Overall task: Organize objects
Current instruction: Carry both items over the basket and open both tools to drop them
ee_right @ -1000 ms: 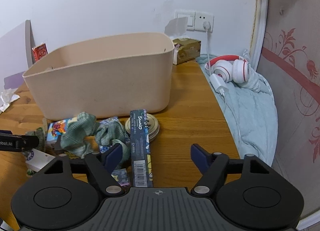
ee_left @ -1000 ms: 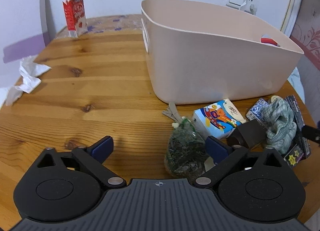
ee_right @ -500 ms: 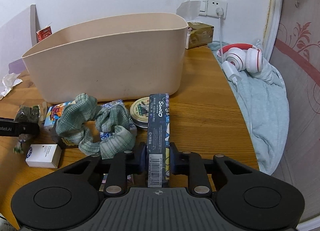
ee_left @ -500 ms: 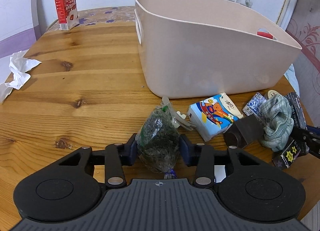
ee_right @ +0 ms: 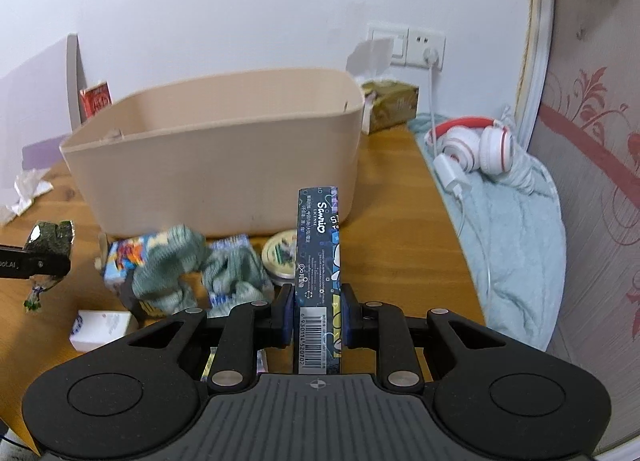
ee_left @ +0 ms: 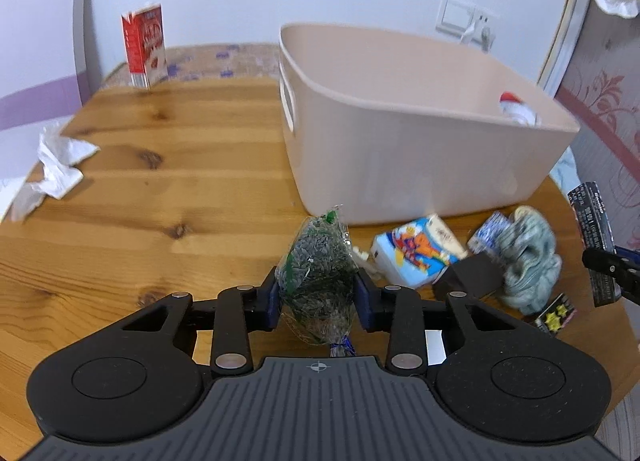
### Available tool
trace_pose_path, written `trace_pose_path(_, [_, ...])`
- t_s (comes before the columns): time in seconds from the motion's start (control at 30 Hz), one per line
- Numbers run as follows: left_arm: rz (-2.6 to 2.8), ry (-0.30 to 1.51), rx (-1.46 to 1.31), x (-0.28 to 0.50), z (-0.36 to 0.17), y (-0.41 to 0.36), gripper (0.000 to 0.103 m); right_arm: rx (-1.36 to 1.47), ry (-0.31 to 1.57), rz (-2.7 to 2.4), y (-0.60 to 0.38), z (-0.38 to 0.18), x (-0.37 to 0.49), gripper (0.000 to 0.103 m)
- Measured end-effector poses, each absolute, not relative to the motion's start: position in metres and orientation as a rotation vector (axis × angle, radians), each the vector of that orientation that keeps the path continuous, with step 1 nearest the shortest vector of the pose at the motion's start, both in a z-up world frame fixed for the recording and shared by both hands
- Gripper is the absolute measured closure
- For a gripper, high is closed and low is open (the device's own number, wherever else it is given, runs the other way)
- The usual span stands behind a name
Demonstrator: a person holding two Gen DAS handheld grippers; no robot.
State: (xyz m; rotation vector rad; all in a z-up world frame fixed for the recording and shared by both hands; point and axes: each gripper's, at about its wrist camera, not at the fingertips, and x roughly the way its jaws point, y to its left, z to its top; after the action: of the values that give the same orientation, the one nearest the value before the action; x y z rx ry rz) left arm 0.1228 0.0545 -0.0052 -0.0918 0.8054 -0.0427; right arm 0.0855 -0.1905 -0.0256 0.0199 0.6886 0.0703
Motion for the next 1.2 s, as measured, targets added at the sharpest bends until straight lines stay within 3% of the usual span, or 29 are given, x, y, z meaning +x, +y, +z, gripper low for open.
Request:
trace_pose_path(0.43, [-0.072,0.585,-0.051,0.124,0.073,0.053,0.066,0.018,0.509,0.087,-0.177,0.036,0.096,0.082])
trace_pose_path(0.73, [-0.105,0.523,-0.008,0.155,0.100,0.037,0.066,0.030,0.457,0.109,-0.169,0.059,0.125,0.082])
trace_pose_path(0.97, [-0.126,0.534,0.050,0.197,0.104,0.018,0.066,0.042,0.476,0.111,-0.167,0.061,0.164,0.082])
trace_pose_path(1.2, [-0.108,0.656,0.106,0.248,0.072,0.001,0.066,0.053,0.509,0.102,-0.164,0.052,0.202,0.082])
